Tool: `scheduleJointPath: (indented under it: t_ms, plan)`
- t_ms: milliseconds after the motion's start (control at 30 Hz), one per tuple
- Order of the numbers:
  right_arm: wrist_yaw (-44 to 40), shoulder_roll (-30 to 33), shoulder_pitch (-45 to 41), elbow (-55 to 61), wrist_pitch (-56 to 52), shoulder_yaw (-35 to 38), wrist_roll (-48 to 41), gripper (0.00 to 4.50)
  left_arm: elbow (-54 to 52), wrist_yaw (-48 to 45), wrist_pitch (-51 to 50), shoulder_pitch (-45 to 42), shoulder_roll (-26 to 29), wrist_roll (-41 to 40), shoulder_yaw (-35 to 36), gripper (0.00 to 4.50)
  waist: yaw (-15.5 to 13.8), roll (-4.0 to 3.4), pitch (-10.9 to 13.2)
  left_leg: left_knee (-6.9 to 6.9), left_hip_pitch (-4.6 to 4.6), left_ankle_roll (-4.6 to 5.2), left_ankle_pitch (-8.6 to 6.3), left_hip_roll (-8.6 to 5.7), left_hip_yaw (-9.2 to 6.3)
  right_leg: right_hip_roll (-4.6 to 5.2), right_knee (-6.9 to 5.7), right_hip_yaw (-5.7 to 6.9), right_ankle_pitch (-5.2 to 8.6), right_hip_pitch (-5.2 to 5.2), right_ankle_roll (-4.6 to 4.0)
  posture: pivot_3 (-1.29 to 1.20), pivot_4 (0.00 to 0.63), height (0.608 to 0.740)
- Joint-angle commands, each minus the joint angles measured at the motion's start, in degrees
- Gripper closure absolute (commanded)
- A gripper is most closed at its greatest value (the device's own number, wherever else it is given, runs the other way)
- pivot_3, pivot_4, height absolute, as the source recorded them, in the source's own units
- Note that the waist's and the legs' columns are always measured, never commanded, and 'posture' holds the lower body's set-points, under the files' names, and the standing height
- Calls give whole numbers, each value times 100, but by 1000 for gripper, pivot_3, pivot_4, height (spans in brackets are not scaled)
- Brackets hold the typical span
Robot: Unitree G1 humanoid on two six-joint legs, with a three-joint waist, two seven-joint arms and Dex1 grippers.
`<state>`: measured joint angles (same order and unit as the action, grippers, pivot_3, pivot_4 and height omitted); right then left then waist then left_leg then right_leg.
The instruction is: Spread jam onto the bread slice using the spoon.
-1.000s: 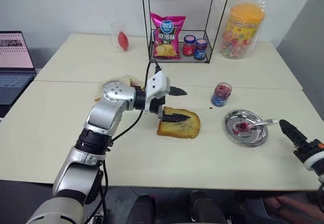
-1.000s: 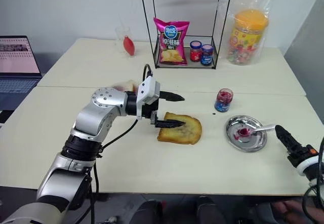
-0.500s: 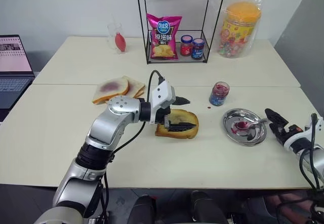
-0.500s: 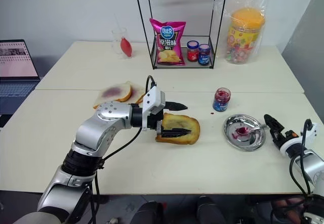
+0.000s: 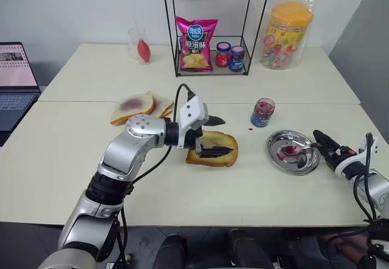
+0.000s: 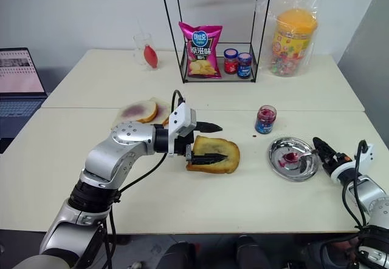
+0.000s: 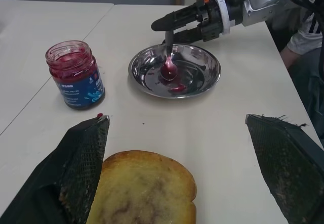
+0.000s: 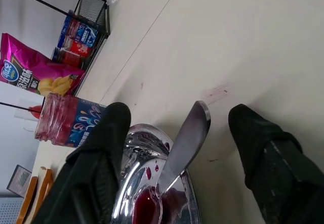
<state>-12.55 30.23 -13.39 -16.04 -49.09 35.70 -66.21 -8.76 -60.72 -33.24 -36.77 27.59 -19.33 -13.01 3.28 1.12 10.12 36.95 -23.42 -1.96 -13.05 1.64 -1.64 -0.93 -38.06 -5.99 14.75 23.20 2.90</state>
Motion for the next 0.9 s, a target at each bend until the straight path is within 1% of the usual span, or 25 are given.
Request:
scheduleJointPath:
  t_ms: [33,367,400,533,667,767,833,867,900]
  plan:
    - [-120,-20,-74,99,95,168,42,2079,-190,-7,46,-153,18,-108,79,0,0,0,0,0,0,0,0,0,0,0,0,0,0,0,0,0,150,740]
    - [-164,-47,-41,145,77,257,69,4321,-43,-14,163,-212,64,-31,83,0,0,1,0,2,0,0,0,-1,2,0,2,-1,-1,-1,2,0,150,740]
    - [-182,-43,-35,155,74,256,88,4446,-38,-8,177,-206,70,-19,80,0,1,0,0,2,0,0,0,-1,1,0,2,-1,-2,-1,3,0,150,740]
    - [-234,11,-28,276,15,399,-44,4446,-22,-66,246,-130,161,-27,108,0,0,1,0,2,0,0,0,-1,2,0,1,-2,-2,-1,4,0,150,740]
    - [-323,160,-81,806,-241,516,-415,4446,1,-75,197,-150,200,-122,181,0,0,-4,3,0,-2,0,0,0,1,0,3,-2,-1,1,3,0,150,740]
    - [-134,287,-425,1374,-361,469,-686,4446,68,-29,164,-136,198,-181,286,0,14,-9,8,0,-3,0,0,-1,2,1,4,-3,-1,2,3,0,150,740]
    - [-11,283,-556,1528,-366,435,-741,4446,103,-12,168,-123,201,-205,322,0,57,-11,9,0,-2,0,0,0,9,0,-1,-10,-3,6,4,0,150,740]
    - [91,275,-709,1601,-316,386,-710,4446,130,21,197,-107,190,-201,351,0,57,-11,9,1,1,0,0,0,8,-1,-4,-9,-3,6,4,0,150,740]
    - [276,283,-1127,1594,-178,251,-565,4446,158,206,186,-59,84,-233,461,0,54,-10,9,0,1,0,0,1,3,-2,-3,-5,-3,5,4,0,150,740]
